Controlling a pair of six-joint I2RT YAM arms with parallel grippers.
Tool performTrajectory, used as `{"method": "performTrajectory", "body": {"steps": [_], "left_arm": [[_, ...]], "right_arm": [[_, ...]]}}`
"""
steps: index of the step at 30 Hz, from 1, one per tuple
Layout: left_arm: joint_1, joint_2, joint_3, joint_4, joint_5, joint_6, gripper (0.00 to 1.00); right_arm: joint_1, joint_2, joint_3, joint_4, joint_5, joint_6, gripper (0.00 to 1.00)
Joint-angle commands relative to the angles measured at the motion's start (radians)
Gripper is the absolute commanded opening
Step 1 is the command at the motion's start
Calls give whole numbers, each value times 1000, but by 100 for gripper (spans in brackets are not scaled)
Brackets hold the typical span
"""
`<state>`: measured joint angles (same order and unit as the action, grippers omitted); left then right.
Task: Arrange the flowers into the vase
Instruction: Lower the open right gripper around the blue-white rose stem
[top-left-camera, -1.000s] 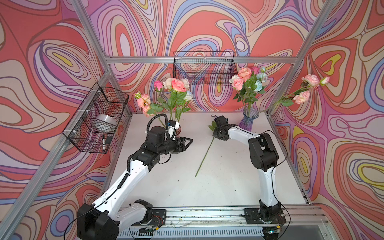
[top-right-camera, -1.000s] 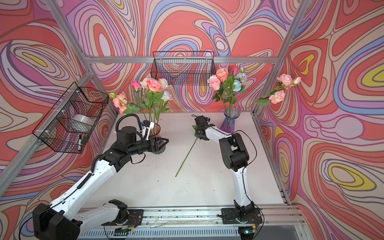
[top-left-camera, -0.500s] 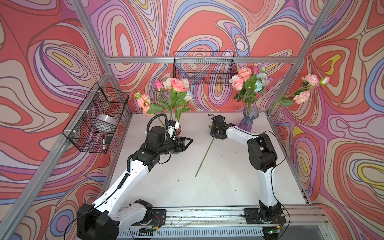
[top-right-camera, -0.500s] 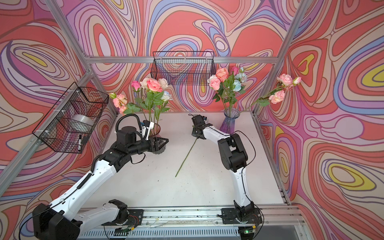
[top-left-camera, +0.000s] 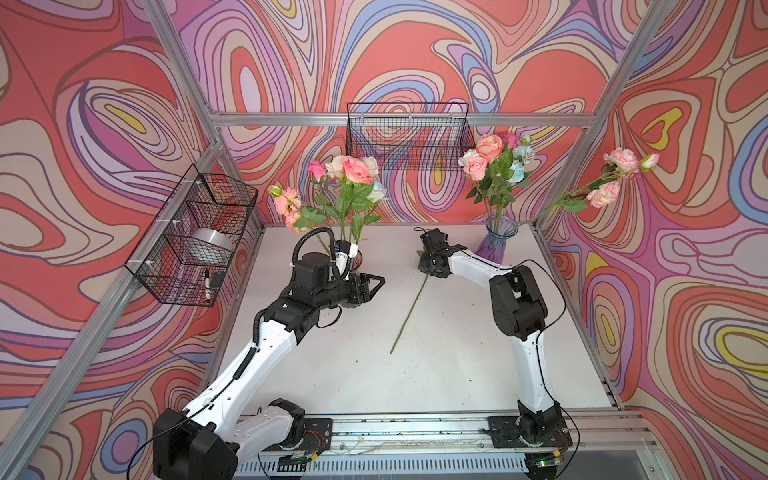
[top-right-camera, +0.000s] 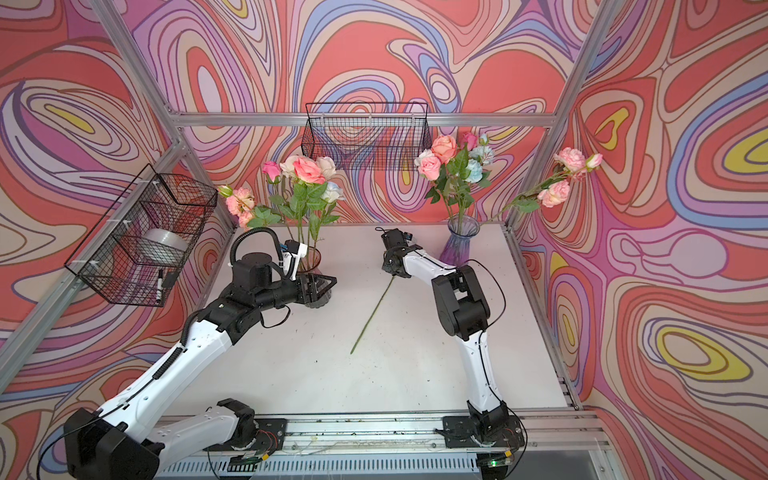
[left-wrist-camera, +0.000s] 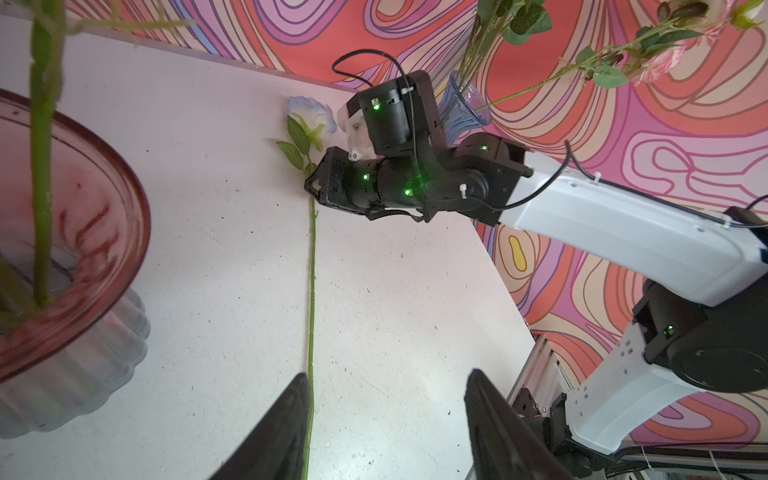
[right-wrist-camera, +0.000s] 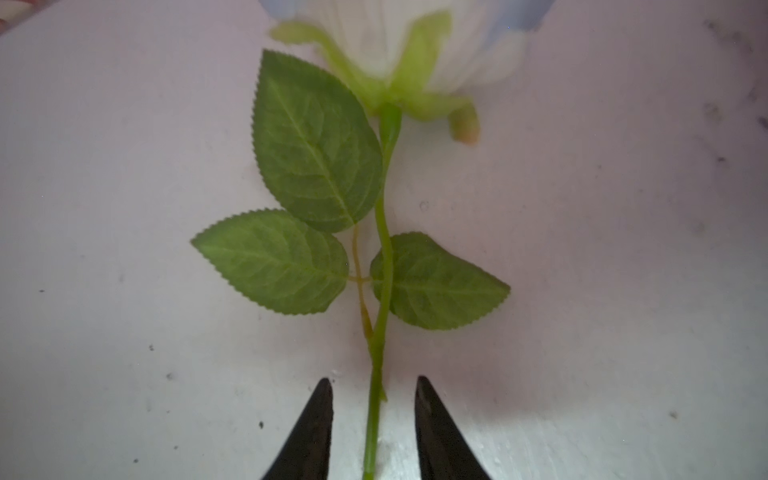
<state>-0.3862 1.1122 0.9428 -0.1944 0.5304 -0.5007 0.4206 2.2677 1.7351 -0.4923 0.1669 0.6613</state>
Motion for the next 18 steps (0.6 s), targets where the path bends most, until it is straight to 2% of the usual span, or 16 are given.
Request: {"method": "performTrajectory", "body": {"steps": [1, 4, 9, 15, 18], "left_arm": [[-2, -20, 31, -27, -12, 19, 60], [-2, -20, 34, -27, -8, 20, 60], [-3, -26, 35, -34, -18, 25, 60], [-2, -28, 34, -36, -25, 32, 60], [-3, -28, 34, -38, -29, 33, 60]], "right_arm": [[6, 37, 20, -32, -1, 16, 32], [6, 42, 11, -29, 8, 18, 28], [3, 19, -31, 0, 40, 18, 11], [-5, -9, -35, 7, 19, 8, 1], [-5, -67, -84, 51, 11, 9, 0]]}}
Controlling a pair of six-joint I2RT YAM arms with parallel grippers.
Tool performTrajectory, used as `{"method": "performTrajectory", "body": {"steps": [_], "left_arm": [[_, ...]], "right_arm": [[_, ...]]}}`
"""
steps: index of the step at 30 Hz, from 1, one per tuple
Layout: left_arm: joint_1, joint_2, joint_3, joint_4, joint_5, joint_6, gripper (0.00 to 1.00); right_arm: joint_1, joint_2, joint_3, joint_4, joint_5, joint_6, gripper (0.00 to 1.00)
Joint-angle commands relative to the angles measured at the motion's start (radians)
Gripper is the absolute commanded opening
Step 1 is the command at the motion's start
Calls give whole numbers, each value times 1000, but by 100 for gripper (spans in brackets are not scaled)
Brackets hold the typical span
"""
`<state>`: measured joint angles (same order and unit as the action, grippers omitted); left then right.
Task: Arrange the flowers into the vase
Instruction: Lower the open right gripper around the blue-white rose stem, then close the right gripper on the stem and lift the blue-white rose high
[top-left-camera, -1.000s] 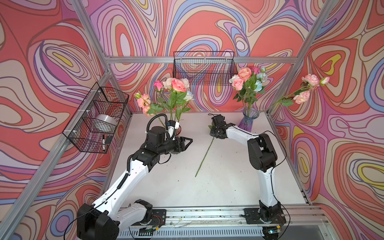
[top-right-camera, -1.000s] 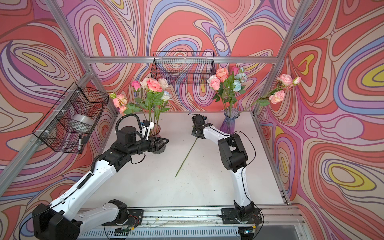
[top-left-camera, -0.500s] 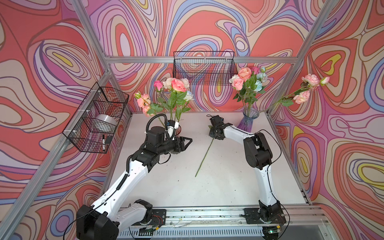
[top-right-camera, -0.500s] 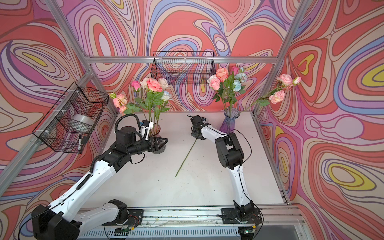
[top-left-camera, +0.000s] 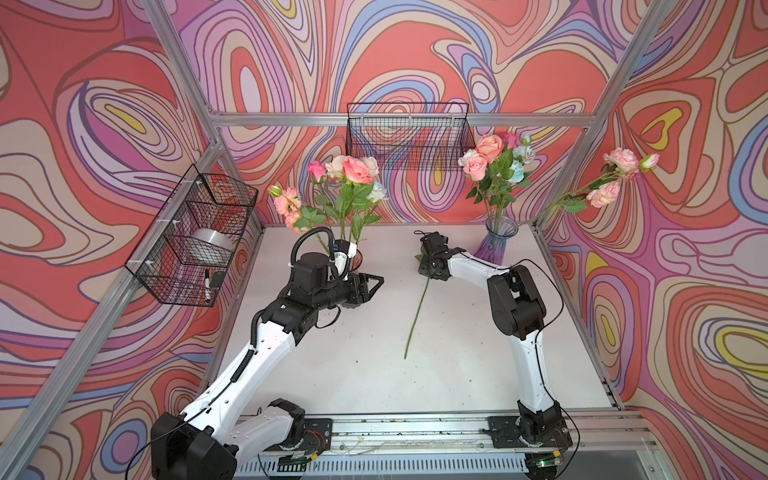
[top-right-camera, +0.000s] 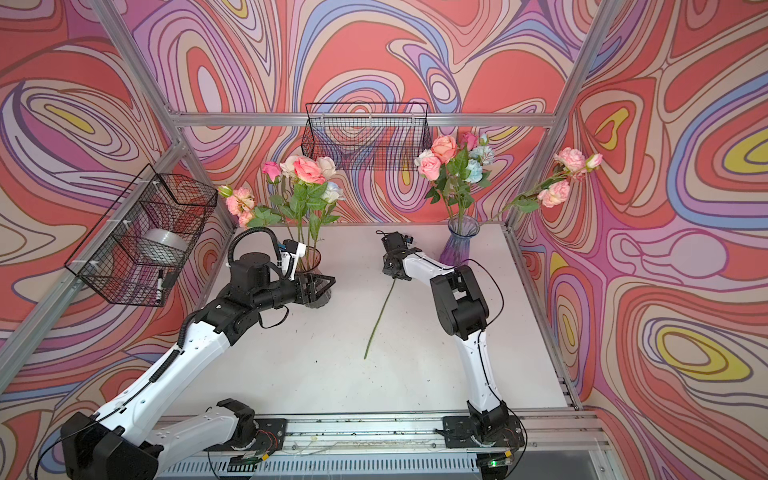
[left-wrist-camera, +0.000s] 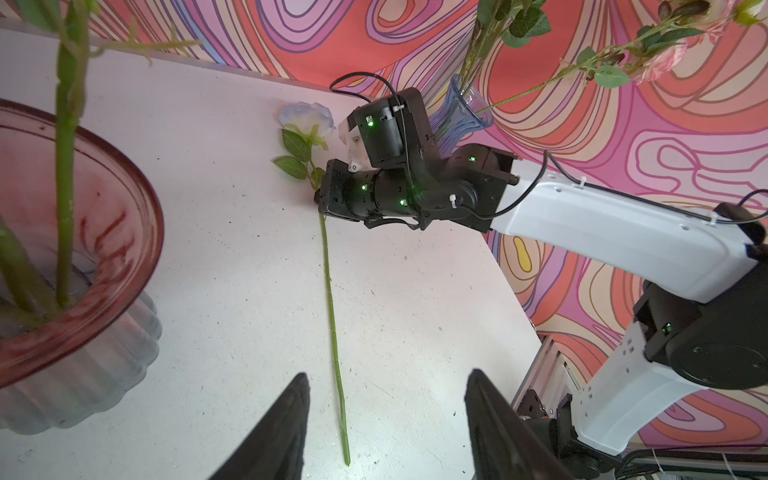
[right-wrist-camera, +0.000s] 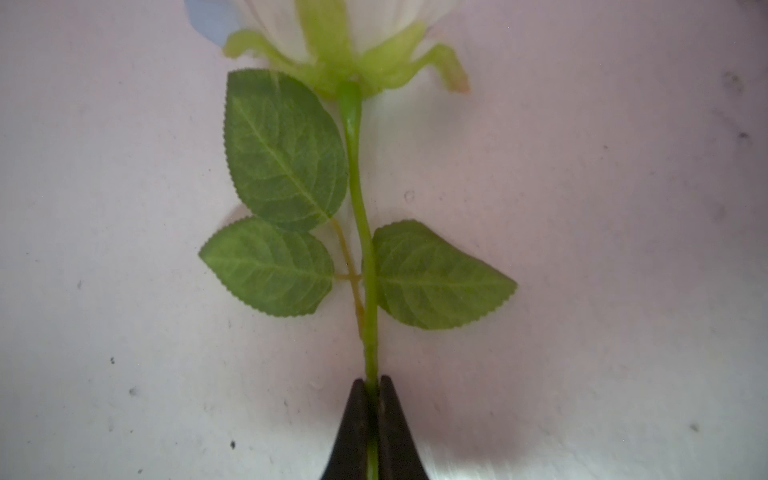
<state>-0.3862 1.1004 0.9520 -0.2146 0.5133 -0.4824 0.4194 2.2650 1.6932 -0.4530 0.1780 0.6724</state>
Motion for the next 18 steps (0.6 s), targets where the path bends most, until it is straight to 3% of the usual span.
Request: {"method": "performTrajectory", "body": {"steps": [1, 13, 18], "left_arm": [[-2, -17, 25, -19, -17, 17, 60], [-2, -61, 9, -10, -69, 24, 62], [-2, -126, -22, 18, -149, 39, 77]], "right_arm": [[-4, -85, -58, 26, -12, -2, 0], [36, -390, -213, 192, -86, -46, 0], [84, -470, -227, 216, -78, -81, 0]]}}
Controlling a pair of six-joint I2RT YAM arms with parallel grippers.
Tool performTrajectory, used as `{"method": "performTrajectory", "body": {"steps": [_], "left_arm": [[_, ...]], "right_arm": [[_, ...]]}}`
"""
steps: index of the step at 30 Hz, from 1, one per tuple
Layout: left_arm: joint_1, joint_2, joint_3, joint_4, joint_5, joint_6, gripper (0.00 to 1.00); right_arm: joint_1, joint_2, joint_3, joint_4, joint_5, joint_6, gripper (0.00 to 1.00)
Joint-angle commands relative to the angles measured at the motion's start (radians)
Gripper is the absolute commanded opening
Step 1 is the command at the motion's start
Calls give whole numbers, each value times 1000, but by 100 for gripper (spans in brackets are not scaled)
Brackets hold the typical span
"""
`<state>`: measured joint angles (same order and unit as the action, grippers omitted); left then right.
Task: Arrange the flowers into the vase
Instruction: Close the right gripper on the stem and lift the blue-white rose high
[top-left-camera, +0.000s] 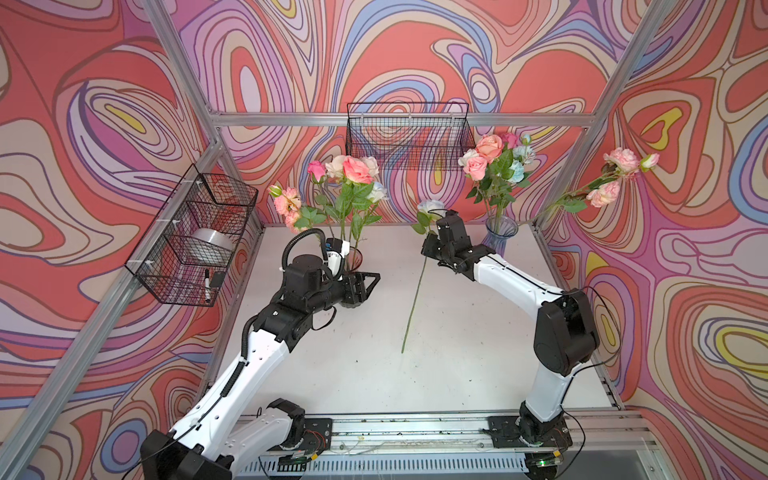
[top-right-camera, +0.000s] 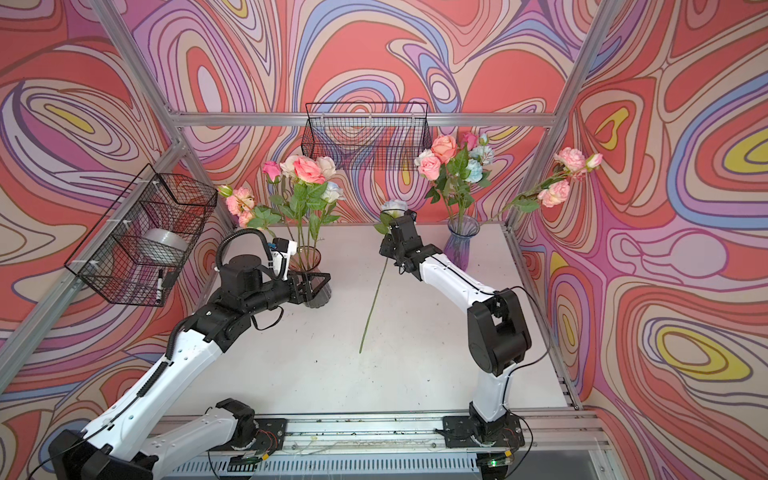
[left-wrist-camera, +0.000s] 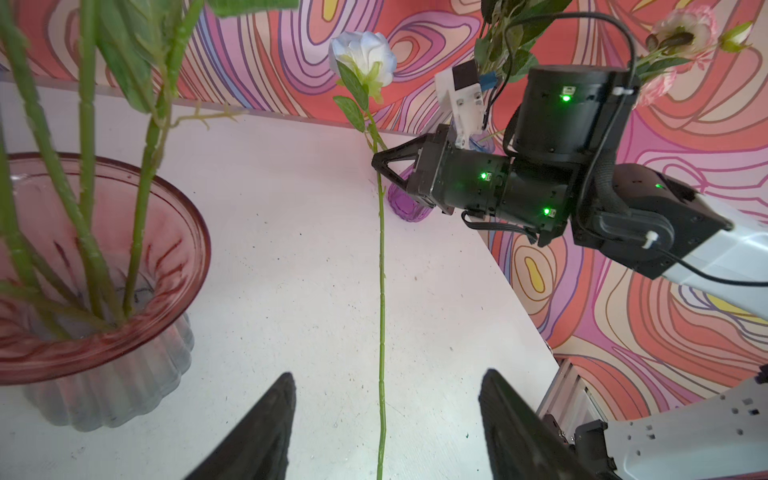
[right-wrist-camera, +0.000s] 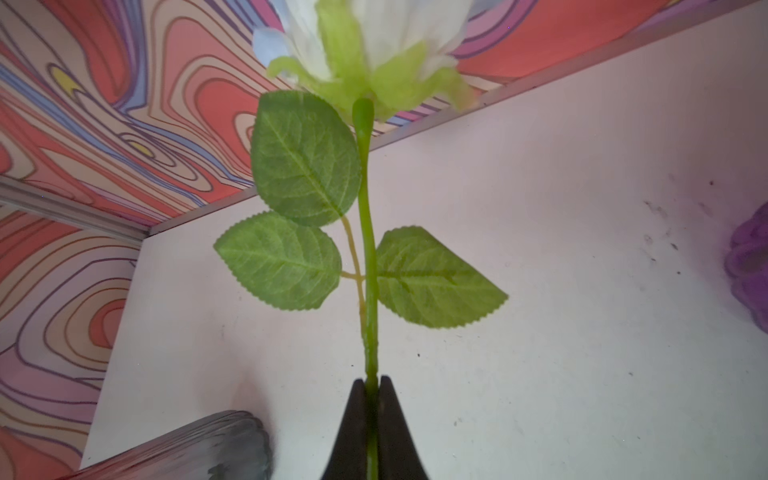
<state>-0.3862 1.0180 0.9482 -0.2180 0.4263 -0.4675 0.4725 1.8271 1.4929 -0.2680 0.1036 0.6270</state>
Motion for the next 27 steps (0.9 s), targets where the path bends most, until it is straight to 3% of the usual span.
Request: {"method": "performTrajectory", "body": {"steps": [1, 5, 10, 14, 20, 27], "left_arm": [[-3, -66, -32, 33, -91, 30, 81], [-1, -175, -90, 84, -236, 40, 99], [0, -352, -201, 158, -540, 34, 100], [0, -443, -257, 191, -701, 33, 100], [2, -472, -259, 177, -748, 28, 100], [3, -484, -265, 171, -796, 24, 100]], "right_arm": [[42, -48, -25, 37, -3, -44, 0], [90, -129, -28, 81, 15, -85, 0], [154, -235, -39, 184, 56, -147, 0], [202, -304, -47, 273, 78, -195, 0], [280, -347, -88, 544, 62, -306, 0], [331, -254, 41, 729, 85, -432, 0]]}}
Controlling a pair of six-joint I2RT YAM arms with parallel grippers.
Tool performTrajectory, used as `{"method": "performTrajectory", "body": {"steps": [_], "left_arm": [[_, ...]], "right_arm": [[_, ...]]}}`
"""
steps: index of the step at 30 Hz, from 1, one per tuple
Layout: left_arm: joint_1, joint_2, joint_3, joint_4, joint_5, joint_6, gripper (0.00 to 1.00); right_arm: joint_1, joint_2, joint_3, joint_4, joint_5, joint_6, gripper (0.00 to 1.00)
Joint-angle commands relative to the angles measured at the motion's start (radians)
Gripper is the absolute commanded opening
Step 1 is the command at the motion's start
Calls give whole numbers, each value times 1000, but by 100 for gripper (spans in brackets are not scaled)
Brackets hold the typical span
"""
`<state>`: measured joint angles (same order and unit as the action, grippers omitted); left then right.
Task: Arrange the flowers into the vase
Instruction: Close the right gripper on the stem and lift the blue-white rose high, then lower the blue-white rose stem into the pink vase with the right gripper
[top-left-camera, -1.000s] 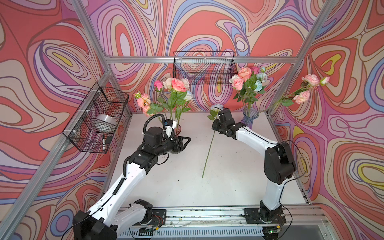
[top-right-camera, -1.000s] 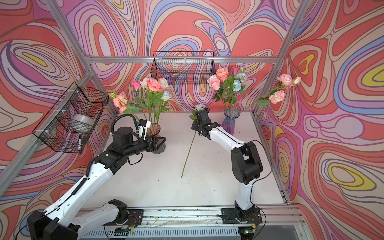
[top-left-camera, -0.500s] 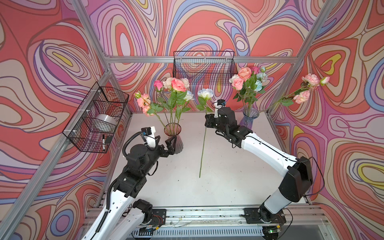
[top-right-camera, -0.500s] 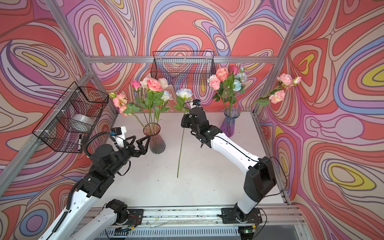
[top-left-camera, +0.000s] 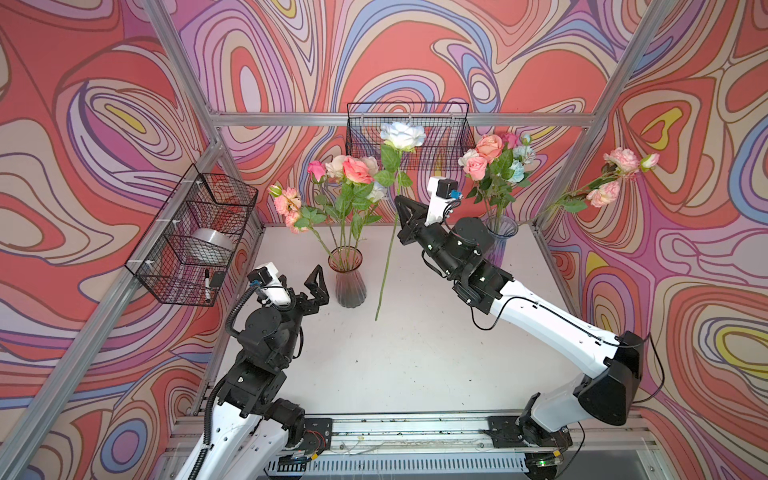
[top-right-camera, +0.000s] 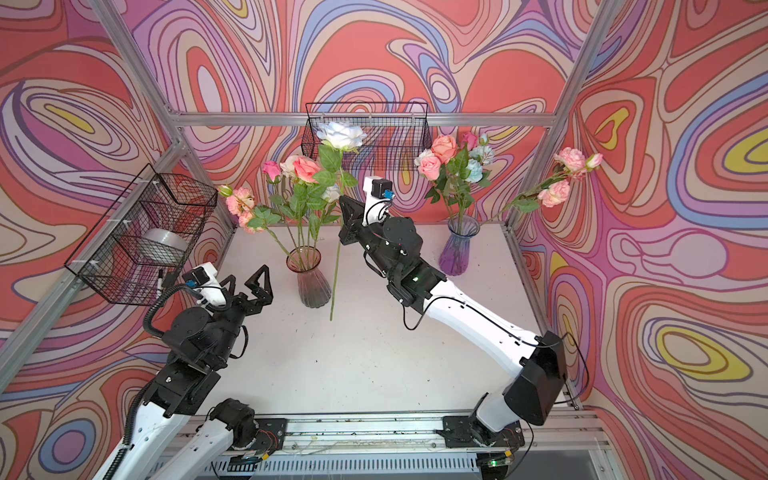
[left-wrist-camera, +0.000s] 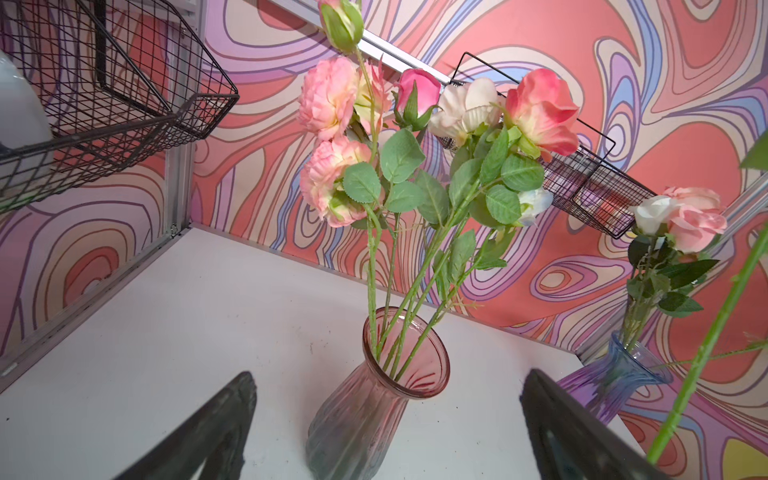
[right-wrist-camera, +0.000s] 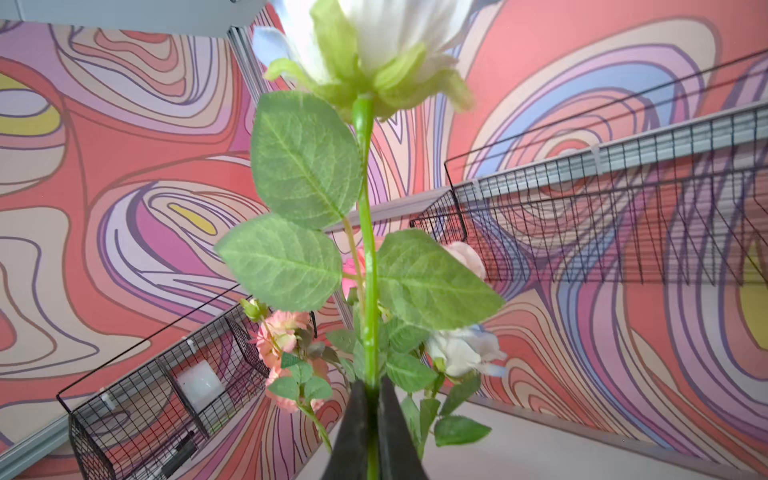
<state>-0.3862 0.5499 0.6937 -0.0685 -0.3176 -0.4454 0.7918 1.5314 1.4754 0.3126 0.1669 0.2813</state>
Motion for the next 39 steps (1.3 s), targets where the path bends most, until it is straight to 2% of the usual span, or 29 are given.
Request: {"method": "performTrajectory", "body": {"steps": [1, 4, 9, 17, 23, 28, 33, 39], "left_arm": [[3, -17, -11, 22, -59, 5, 100], [1, -23, -16, 26, -65, 8, 100], [3, -15, -15, 28, -59, 12, 100], [10, 13, -8, 24, -17, -5, 100], [18, 19, -6, 23, 1, -12, 100], [28, 20, -5, 24, 9, -14, 100], [44, 29, -5, 28, 37, -29, 100], [61, 49, 1, 20, 64, -45, 100]], "right_arm": [[13, 62, 83, 170, 24, -102, 0], [14, 135, 191, 202, 36, -141, 0], [14, 267, 413, 135, 23, -164, 0], [12, 395, 558, 106, 53, -227, 0], [12, 426, 461, 159, 64, -264, 0], [13, 392, 325, 155, 42, -218, 0], [28, 351, 223, 105, 24, -212, 24], [44, 307, 174, 21, 33, -217, 36]]}}
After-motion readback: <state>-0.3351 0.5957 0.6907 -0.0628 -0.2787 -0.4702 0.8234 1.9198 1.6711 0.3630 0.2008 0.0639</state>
